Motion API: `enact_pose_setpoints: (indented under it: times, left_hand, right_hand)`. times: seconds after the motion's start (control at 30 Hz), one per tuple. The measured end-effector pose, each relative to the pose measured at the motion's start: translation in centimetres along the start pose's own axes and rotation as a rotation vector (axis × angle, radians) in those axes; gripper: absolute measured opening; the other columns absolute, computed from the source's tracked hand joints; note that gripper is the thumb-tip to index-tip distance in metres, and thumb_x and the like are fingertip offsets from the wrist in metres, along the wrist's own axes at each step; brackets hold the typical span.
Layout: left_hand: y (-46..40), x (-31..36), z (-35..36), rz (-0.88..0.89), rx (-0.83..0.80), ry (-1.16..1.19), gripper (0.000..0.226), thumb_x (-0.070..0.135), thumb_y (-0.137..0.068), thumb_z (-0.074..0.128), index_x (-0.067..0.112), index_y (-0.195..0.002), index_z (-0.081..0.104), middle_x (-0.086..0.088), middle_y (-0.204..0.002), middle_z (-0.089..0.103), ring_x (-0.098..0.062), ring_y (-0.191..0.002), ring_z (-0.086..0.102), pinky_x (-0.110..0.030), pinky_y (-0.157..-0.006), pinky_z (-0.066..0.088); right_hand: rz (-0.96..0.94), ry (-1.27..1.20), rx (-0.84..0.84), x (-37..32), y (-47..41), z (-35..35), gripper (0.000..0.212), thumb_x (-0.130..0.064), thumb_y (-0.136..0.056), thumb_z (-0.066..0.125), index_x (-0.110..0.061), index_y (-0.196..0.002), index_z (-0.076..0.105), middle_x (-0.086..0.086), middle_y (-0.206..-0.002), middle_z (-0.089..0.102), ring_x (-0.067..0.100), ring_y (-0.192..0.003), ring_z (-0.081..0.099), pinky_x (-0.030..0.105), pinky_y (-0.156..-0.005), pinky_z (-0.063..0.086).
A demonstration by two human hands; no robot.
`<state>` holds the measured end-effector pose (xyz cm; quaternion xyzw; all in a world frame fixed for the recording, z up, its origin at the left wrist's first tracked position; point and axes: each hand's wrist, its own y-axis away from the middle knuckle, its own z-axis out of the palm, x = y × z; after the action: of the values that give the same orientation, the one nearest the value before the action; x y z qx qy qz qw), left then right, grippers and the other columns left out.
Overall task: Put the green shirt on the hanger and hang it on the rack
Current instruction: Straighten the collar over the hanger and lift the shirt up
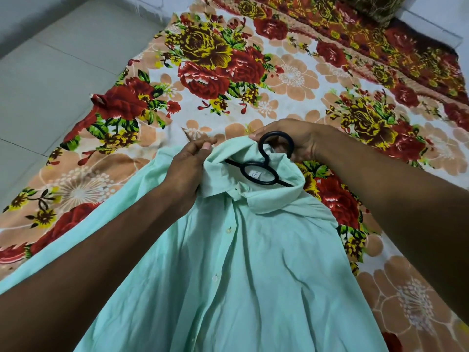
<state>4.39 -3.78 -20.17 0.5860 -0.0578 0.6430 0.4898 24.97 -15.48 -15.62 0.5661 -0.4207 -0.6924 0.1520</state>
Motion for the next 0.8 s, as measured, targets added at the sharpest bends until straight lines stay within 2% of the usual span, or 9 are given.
enact_pose_setpoints:
  times: [0.07,0.17,0.27,0.3,0.4,0.53,0.63,0.73,0.8]
  left_hand:
    - [0.2,0.2,0.1,-0.002,-0.015,0.022,0.025,0.026,-0.107,0.052,0.024,-0.128,0.066,0.002,-0.129,0.072,-0.022,-0.117,0.069,-0.036,-0.094,0.058]
    - [1.0,0.2,-0.4,-0.039,-0.117,0.137,0.040,0.016,-0.101,0.061,0.025,-0.140,0.056,-0.003,-0.126,0.074,-0.019,-0.105,0.075,-0.033,-0.085,0.063]
    - [1.5,-0.2,-1.4,-0.059,-0.231,0.173,0.063,-0.003,-0.089,0.067,0.023,-0.145,0.051,-0.012,-0.118,0.076,-0.024,-0.098,0.076,-0.033,-0.078,0.064]
    - [1.7,-0.4,-1.7,-0.056,-0.256,0.162,0.065,-0.009,-0.089,0.063,0.023,-0.145,0.050,-0.014,-0.115,0.077,-0.024,-0.094,0.077,-0.033,-0.077,0.064]
    - [1.8,-0.5,-2.1,-0.068,-0.272,0.155,0.064,-0.016,-0.093,0.053,0.020,-0.146,0.049,-0.015,-0.116,0.075,-0.024,-0.093,0.075,-0.034,-0.085,0.063]
    - [1.8,-0.4,-2.8,-0.151,-0.333,0.280,0.067,-0.016,-0.088,0.047,0.016,-0.147,0.049,-0.015,-0.137,0.066,-0.030,-0.116,0.065,-0.037,-0.097,0.055]
    - [1.8,-0.2,-3.3,-0.207,-0.301,0.286,0.060,-0.008,-0.082,0.050,0.013,-0.138,0.055,-0.015,-0.135,0.065,-0.032,-0.114,0.065,-0.042,-0.099,0.057]
    - [1.9,-0.5,-3.1,-0.201,-0.279,0.332,0.055,0.002,-0.090,0.055,-0.004,-0.144,0.048,-0.022,-0.146,0.057,-0.036,-0.133,0.058,-0.051,-0.116,0.043]
    - [2.4,-0.9,-2.5,-0.198,-0.311,0.386,0.051,0.000,-0.084,0.064,0.001,-0.133,0.053,-0.021,-0.138,0.062,-0.033,-0.126,0.062,-0.048,-0.114,0.046]
  right_hand:
    - [-0.036,0.050,-0.007,0.5,-0.1,-0.1,0.018,-0.009,-0.089,0.068,0.008,-0.094,0.070,0.020,-0.092,0.062,0.033,-0.081,0.056,0.037,-0.079,0.055]
    - [-0.075,0.103,-0.076,1.2,0.1,-0.3,0.040,-0.006,-0.081,0.063,0.018,-0.113,0.059,0.029,-0.107,0.062,0.039,-0.094,0.059,0.045,-0.093,0.051]
    - [-0.109,0.026,-0.019,1.0,0.1,-0.5,0.011,-0.005,-0.083,0.064,0.000,-0.093,0.064,0.016,-0.084,0.067,0.031,-0.080,0.060,0.035,-0.078,0.057]
    - [-0.117,-0.002,0.003,0.9,0.0,-0.6,0.014,-0.004,-0.082,0.068,-0.001,-0.094,0.063,0.015,-0.084,0.064,0.028,-0.081,0.057,0.031,-0.074,0.057]
    - [-0.145,-0.022,-0.033,0.8,-0.7,-1.0,0.055,-0.008,-0.062,0.085,-0.002,-0.109,0.057,0.015,-0.097,0.052,0.022,-0.084,0.050,0.022,-0.074,0.052]
    - [-0.165,-0.075,-0.030,1.1,-1.1,-0.6,0.028,-0.009,-0.077,0.074,-0.004,-0.102,0.062,0.012,-0.093,0.057,0.021,-0.082,0.055,0.028,-0.079,0.052]
    - [-0.226,-0.033,-0.060,1.1,-0.7,0.1,0.016,-0.004,-0.099,0.055,0.004,-0.111,0.062,0.011,-0.100,0.068,0.022,-0.087,0.066,0.025,-0.078,0.060]
    - [-0.257,0.033,-0.108,0.9,-0.2,0.5,0.026,-0.003,-0.107,0.041,-0.004,-0.115,0.066,0.006,-0.108,0.074,0.016,-0.093,0.074,0.024,-0.083,0.060]
    - [-0.282,0.067,-0.115,1.0,0.0,0.7,0.027,-0.004,-0.108,0.042,-0.004,-0.121,0.065,0.013,-0.120,0.069,0.021,-0.101,0.071,0.029,-0.092,0.060]
